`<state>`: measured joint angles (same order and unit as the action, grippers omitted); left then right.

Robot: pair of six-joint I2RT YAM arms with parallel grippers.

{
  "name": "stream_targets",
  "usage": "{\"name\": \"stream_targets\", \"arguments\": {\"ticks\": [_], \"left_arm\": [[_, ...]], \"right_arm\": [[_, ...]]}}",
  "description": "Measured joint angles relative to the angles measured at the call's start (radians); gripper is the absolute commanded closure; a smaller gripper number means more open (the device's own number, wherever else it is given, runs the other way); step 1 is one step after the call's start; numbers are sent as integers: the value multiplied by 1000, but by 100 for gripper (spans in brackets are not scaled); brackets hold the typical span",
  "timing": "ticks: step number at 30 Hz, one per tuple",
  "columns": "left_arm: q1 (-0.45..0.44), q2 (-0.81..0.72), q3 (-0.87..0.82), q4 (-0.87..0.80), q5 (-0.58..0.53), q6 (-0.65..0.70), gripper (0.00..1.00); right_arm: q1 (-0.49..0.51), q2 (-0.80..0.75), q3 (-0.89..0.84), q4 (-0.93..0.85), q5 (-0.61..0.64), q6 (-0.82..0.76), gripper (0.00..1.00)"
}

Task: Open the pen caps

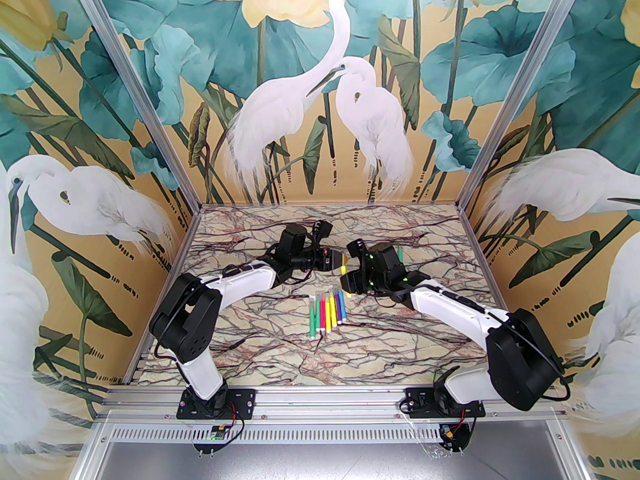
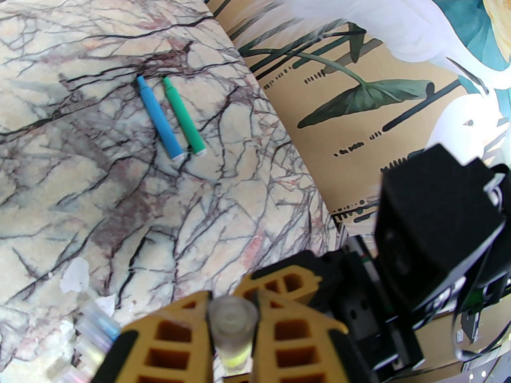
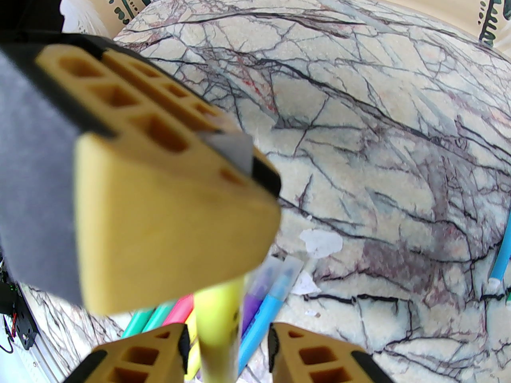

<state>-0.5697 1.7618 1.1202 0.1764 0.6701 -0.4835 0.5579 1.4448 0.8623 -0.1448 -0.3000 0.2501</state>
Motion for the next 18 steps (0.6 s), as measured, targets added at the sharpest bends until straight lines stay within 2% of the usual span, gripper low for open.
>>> {"name": "stream_targets", "arguments": {"ticks": [11,18], "left_arm": [[0,0,20,-22,-1,-3,100],[0,0,78,-124,-27,13,100]], "right_arm": [[2,15,-5,52,-11,5,92],[0,8,-24,95,-11,-9,100]]}}
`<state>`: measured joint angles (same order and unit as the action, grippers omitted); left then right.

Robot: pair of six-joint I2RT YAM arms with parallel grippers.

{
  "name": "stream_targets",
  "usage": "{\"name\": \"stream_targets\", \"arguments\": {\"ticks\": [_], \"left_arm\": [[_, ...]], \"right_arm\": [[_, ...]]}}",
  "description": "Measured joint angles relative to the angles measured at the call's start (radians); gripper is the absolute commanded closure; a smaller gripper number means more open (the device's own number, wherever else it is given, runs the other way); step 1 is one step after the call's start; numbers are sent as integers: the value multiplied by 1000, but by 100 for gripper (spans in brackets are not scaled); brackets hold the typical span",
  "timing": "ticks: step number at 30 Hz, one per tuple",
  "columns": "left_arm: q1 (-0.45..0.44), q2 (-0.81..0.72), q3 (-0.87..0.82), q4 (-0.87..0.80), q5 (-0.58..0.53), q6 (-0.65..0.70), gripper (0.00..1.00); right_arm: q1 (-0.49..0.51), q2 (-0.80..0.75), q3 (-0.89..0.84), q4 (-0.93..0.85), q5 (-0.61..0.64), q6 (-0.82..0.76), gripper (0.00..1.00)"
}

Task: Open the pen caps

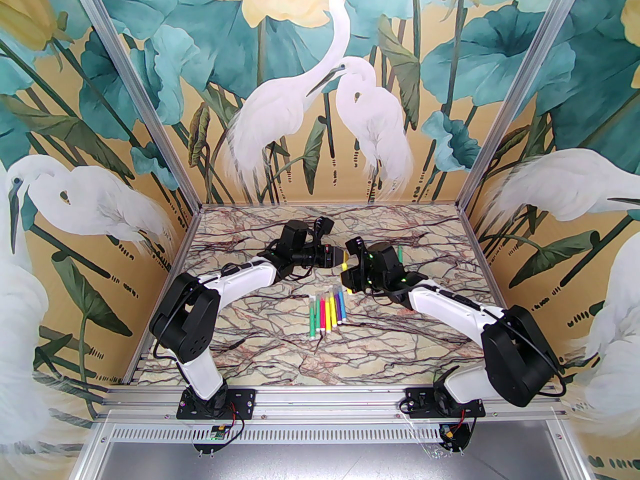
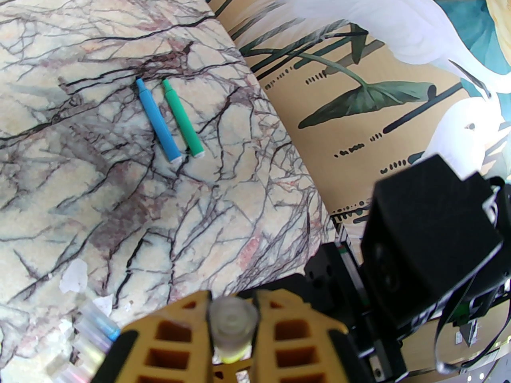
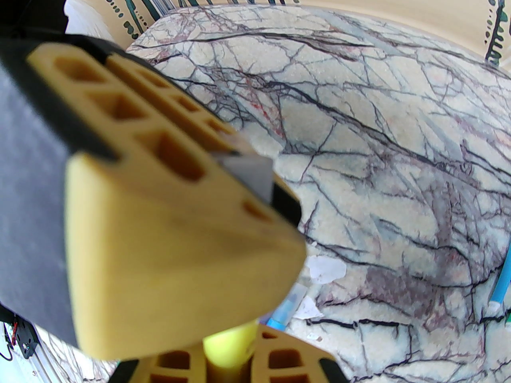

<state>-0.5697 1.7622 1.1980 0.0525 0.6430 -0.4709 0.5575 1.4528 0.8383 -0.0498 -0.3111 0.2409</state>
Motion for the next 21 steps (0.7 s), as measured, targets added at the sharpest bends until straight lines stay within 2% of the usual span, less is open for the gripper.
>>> {"name": "stream_targets", "arguments": {"ticks": [21], "left_arm": [[28,14,140,-247,31,-42,100]], "right_arm": [[-6,-60,-87,134,-2,-60,100]]}}
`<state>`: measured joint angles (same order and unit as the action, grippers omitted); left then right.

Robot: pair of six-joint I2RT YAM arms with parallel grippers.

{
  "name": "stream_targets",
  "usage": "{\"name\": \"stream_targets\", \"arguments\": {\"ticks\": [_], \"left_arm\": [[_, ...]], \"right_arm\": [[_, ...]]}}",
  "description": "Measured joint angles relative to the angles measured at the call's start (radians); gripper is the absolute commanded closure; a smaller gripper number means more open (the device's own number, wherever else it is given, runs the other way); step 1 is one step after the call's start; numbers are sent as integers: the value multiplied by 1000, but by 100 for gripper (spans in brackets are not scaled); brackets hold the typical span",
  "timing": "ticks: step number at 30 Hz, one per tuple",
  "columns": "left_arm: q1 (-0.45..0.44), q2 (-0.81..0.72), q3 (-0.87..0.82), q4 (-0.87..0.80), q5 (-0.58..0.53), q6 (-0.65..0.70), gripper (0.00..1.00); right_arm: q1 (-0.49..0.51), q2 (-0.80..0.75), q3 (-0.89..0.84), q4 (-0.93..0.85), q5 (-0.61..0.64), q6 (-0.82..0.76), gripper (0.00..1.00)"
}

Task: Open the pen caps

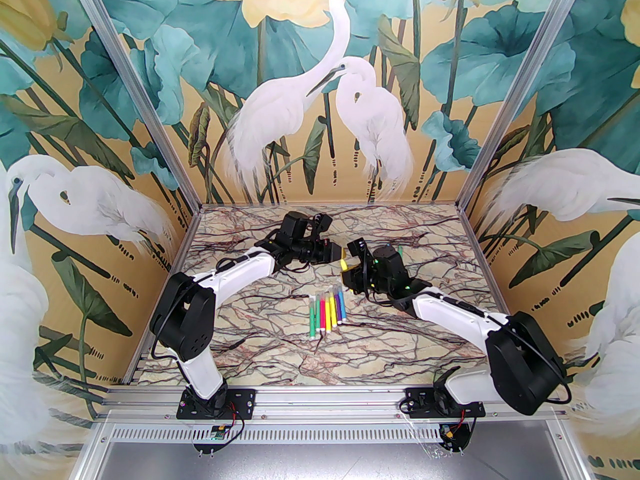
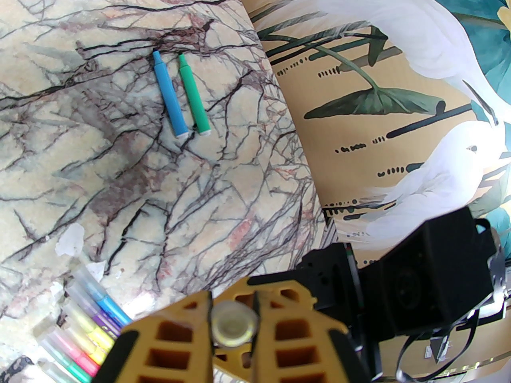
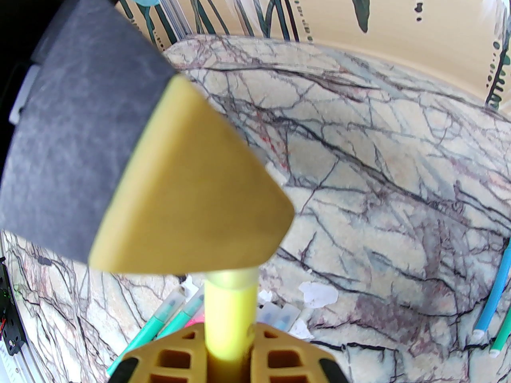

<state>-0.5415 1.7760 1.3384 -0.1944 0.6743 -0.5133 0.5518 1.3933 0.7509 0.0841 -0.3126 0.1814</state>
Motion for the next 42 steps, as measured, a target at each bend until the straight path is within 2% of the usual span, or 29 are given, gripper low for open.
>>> {"name": "stream_targets", "arguments": {"ticks": [6,12,17,22,28,36,42], "left_arm": [[9,6,16,-2,-8,-23,100],[161,6,84,72,-109,-46,100],[164,6,87,60,-142,-36,100],[158,6,89,-51,-238,43,100],[158,6,89,-231,-399,157,100],[158,43,104,-424,-597,253,100],[158,99,110,-512,-696,291,100]], "right_arm": [[0,-25,-26,-27,3,-10,100],[5,-28,-97,-181,-10,-29,100],[5,-33,-97,-200,-1,-29,100],[-3,-38,-87,-213,62,-23,100],[-64,6,-5,-232,166,15,100],[-116,175,171,-285,340,66,100],[-144,315,290,-329,420,89,100]]}}
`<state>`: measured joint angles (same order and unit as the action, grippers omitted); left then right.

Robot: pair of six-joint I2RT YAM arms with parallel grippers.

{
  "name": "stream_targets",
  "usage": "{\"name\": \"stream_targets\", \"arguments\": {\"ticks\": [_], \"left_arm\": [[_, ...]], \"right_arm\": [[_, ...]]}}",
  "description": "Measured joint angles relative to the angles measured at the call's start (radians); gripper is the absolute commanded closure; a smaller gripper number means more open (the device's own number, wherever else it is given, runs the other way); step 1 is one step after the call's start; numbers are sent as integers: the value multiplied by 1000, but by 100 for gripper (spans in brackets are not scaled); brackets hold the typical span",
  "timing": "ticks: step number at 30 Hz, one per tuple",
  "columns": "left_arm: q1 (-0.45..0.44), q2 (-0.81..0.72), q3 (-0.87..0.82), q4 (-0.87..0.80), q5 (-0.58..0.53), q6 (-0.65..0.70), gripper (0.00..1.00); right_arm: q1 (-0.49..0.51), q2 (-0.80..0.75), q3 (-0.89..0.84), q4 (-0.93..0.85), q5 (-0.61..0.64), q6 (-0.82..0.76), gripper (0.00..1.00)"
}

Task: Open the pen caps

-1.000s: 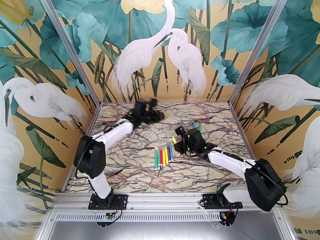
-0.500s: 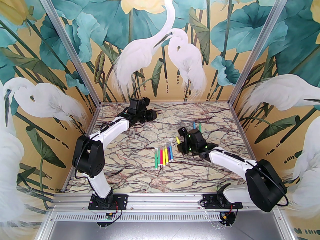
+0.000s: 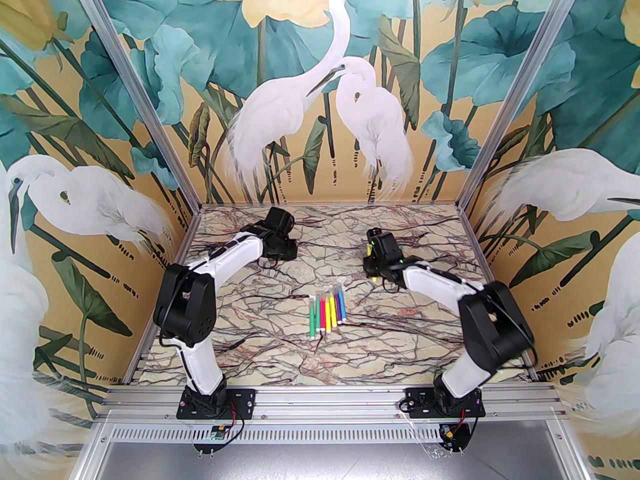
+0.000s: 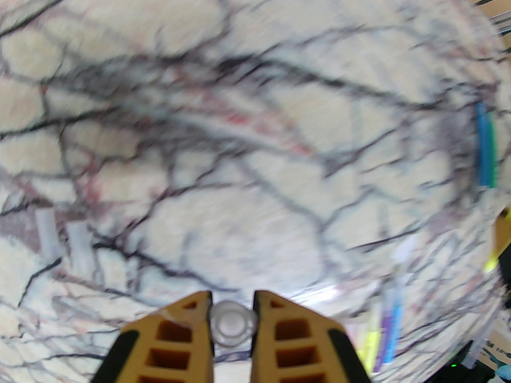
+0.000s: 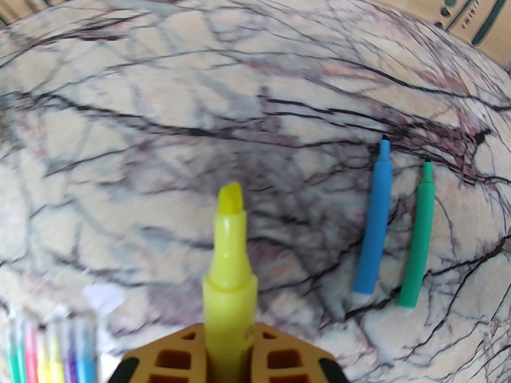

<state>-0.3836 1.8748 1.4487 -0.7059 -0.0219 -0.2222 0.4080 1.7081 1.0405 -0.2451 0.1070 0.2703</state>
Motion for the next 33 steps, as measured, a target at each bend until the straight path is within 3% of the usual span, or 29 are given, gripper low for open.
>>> {"name": "stream_targets", "arguments": {"ticks": [13,33], "left_arm": [[4,74,1,-47,-107,32,97],[55,119,-2,-31,-111,35,89]], "right_arm": [[-80,181,169,-78,44,43,100],[-121,307,254,-111,55,51,95]]}}
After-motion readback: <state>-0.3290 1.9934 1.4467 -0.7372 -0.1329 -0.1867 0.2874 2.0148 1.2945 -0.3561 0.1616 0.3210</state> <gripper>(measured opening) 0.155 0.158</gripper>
